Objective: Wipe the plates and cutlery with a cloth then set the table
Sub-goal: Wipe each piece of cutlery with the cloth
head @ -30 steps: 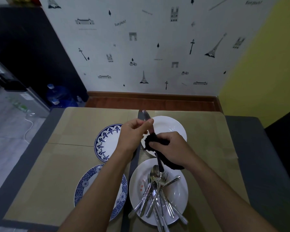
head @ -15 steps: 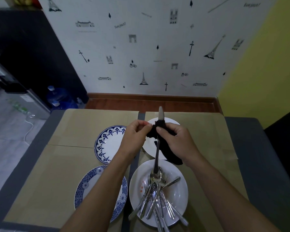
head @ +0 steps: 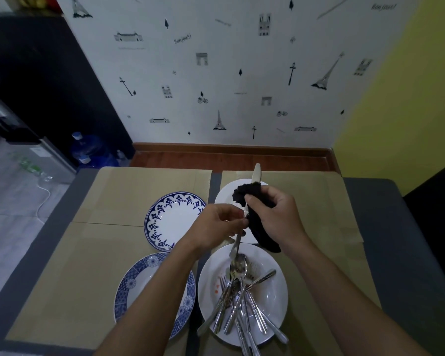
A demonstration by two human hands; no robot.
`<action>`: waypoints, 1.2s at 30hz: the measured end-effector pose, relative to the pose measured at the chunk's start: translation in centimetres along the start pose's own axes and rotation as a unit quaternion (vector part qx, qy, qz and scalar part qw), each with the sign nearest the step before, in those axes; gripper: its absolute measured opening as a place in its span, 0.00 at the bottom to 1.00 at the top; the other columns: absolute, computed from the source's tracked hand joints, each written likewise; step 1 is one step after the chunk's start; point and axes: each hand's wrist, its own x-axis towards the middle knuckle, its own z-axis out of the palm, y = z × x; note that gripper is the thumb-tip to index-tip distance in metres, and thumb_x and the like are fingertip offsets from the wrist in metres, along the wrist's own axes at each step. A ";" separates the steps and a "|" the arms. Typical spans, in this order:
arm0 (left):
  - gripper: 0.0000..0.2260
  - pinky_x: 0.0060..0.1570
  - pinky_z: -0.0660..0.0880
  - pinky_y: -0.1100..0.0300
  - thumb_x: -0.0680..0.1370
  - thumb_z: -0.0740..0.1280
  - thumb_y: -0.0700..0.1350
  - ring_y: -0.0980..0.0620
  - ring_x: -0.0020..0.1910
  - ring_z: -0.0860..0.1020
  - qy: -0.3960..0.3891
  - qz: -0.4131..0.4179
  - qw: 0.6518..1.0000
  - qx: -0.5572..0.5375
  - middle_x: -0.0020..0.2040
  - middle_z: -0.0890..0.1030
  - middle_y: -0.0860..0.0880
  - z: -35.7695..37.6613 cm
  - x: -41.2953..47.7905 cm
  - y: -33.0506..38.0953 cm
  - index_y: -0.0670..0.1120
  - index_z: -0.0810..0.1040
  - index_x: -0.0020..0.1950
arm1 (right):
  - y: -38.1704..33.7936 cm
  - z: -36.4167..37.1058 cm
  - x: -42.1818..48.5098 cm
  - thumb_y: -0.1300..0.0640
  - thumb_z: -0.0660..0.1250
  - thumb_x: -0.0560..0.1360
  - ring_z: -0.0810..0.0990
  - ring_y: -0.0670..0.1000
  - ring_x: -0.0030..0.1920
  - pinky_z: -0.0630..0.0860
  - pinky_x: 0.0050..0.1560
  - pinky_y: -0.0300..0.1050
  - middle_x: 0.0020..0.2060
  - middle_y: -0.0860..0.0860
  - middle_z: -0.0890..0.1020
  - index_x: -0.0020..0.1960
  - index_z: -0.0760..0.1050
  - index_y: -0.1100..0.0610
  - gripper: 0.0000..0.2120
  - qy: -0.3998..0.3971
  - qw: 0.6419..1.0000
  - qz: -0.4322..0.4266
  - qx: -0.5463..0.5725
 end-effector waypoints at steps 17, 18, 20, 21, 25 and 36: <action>0.03 0.44 0.79 0.58 0.76 0.74 0.38 0.50 0.37 0.81 0.068 0.070 0.995 -0.019 0.42 0.86 0.41 -0.8 -0.2 0.7 0.43 0.86 0.48 | -1.5 0.4 -0.2 0.63 0.74 0.77 0.87 0.53 0.42 0.84 0.48 0.50 0.42 0.54 0.88 0.48 0.85 0.51 0.07 0.011 0.999 -0.008 0.032; 0.03 0.44 0.79 0.58 0.76 0.74 0.39 0.50 0.37 0.81 0.068 0.071 0.995 -0.020 0.42 0.86 0.41 -0.9 -0.2 0.7 0.43 0.86 0.49 | -1.5 0.4 -0.3 0.63 0.74 0.77 0.87 0.52 0.41 0.83 0.46 0.49 0.41 0.54 0.88 0.47 0.85 0.51 0.08 0.006 0.999 -0.007 0.032; 0.04 0.44 0.80 0.58 0.76 0.74 0.40 0.50 0.38 0.81 0.065 0.066 0.996 -0.014 0.43 0.86 0.41 -0.9 -0.1 0.5 0.43 0.86 0.49 | -1.4 0.5 -0.2 0.63 0.75 0.76 0.87 0.52 0.41 0.83 0.46 0.48 0.40 0.53 0.88 0.46 0.85 0.49 0.09 0.016 0.999 -0.012 0.030; 0.04 0.43 0.79 0.57 0.76 0.74 0.40 0.50 0.38 0.81 0.064 0.060 0.996 -0.009 0.42 0.86 0.41 -1.0 0.0 0.5 0.42 0.86 0.49 | -1.3 0.5 -0.1 0.63 0.75 0.76 0.87 0.53 0.42 0.84 0.47 0.49 0.40 0.52 0.88 0.45 0.85 0.49 0.09 0.025 0.999 -0.015 0.032; 0.04 0.43 0.80 0.55 0.75 0.75 0.41 0.49 0.38 0.82 0.067 0.037 0.997 0.022 0.41 0.86 0.42 -1.2 0.2 0.1 0.41 0.86 0.49 | -0.6 0.4 0.3 0.58 0.77 0.75 0.87 0.53 0.45 0.85 0.49 0.53 0.42 0.50 0.88 0.50 0.85 0.50 0.06 0.086 0.996 -0.007 0.026; 0.03 0.39 0.79 0.61 0.73 0.77 0.41 0.55 0.33 0.82 0.118 0.045 0.988 0.086 0.36 0.86 0.47 -0.7 0.7 0.4 0.43 0.86 0.45 | 0.1 1.0 0.4 0.52 0.75 0.76 0.87 0.59 0.43 0.84 0.48 0.66 0.41 0.50 0.88 0.48 0.86 0.48 0.02 0.062 0.997 0.047 0.009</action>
